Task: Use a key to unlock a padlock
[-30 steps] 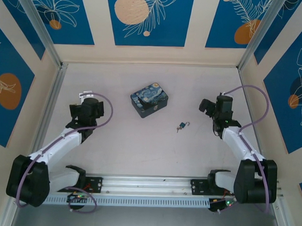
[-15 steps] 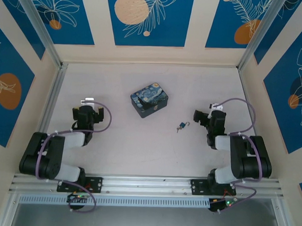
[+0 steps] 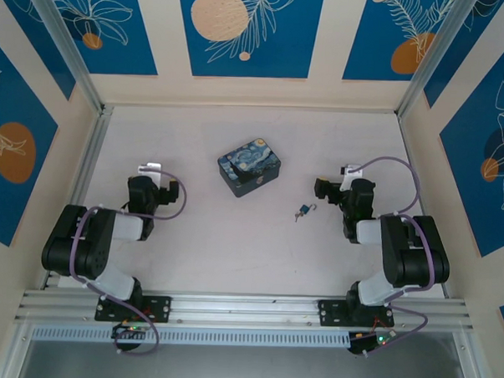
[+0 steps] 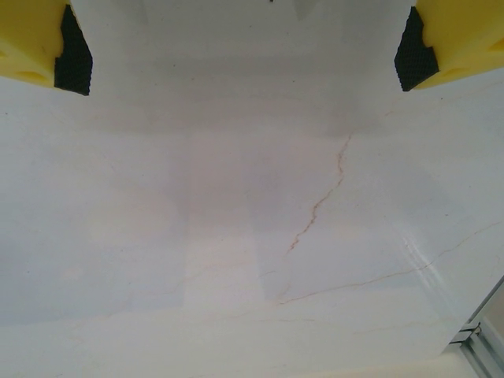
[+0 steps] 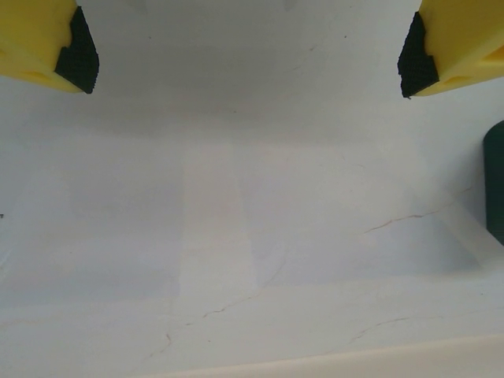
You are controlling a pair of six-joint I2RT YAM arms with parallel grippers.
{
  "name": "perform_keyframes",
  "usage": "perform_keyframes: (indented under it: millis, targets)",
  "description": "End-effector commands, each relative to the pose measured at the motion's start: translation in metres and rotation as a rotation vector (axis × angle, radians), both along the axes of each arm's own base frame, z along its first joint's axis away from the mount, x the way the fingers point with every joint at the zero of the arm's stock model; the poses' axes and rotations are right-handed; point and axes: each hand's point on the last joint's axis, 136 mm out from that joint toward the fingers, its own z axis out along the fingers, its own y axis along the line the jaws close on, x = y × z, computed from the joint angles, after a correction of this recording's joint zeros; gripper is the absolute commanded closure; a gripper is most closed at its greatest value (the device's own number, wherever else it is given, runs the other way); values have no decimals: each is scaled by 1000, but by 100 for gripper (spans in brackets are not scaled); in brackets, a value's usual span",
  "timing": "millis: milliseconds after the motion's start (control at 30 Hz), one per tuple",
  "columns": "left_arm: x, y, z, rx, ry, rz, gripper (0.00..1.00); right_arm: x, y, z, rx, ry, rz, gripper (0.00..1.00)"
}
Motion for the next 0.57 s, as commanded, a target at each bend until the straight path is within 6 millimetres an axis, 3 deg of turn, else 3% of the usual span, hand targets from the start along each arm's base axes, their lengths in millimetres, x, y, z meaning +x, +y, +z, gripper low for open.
perform_keyframes:
  millis: [0, 533]
  targets:
    - [8, -1, 14, -6, -52, -18, 0, 6, -2, 14, -23, -55, 10, 1]
    - [7, -1, 16, -6, -62, -20, 0, 5, -1, 14, 4, -44, 32, 1]
